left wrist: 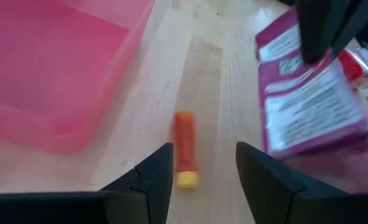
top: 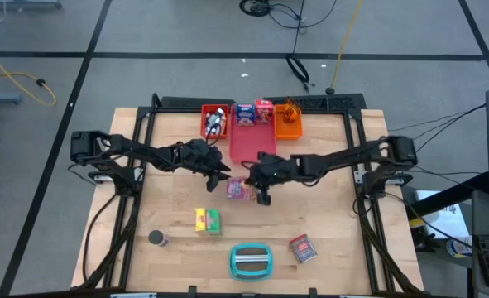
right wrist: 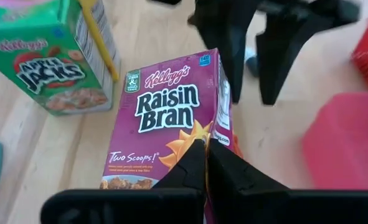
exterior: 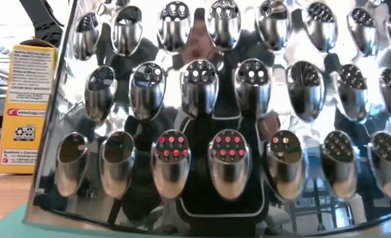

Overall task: Pick & Place Kitchen Items
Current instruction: Put the purple cereal box into the pink bin

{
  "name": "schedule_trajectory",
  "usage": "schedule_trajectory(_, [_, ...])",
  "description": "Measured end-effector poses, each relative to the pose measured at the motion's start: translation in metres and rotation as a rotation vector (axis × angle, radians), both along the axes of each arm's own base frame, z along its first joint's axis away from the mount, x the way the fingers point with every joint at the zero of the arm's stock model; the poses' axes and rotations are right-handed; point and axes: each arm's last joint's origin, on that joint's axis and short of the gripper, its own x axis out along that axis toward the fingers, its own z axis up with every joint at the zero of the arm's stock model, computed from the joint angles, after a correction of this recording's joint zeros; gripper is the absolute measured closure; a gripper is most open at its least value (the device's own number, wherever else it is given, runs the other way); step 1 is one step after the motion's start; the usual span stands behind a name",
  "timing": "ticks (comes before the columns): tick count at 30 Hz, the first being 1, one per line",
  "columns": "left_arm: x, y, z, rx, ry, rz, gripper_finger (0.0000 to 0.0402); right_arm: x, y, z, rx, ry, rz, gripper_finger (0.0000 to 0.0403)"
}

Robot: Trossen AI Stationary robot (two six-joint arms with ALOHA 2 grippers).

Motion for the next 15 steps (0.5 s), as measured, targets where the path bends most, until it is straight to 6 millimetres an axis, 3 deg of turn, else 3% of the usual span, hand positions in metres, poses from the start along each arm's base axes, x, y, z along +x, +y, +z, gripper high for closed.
schedule_trajectory(10, [0.000,0.004,0.001,0.007,-0.013,0.018,0.0227,-0.023,-0.008,0.034,-0.142,-0.081,-0.126,0.0402])
schedule_trajectory(15, [0.000,0.004,0.001,0.008,-0.017,0.018,0.0227,-0.032,-0.016,0.038,-0.216,-0.133,-0.262,0.0403])
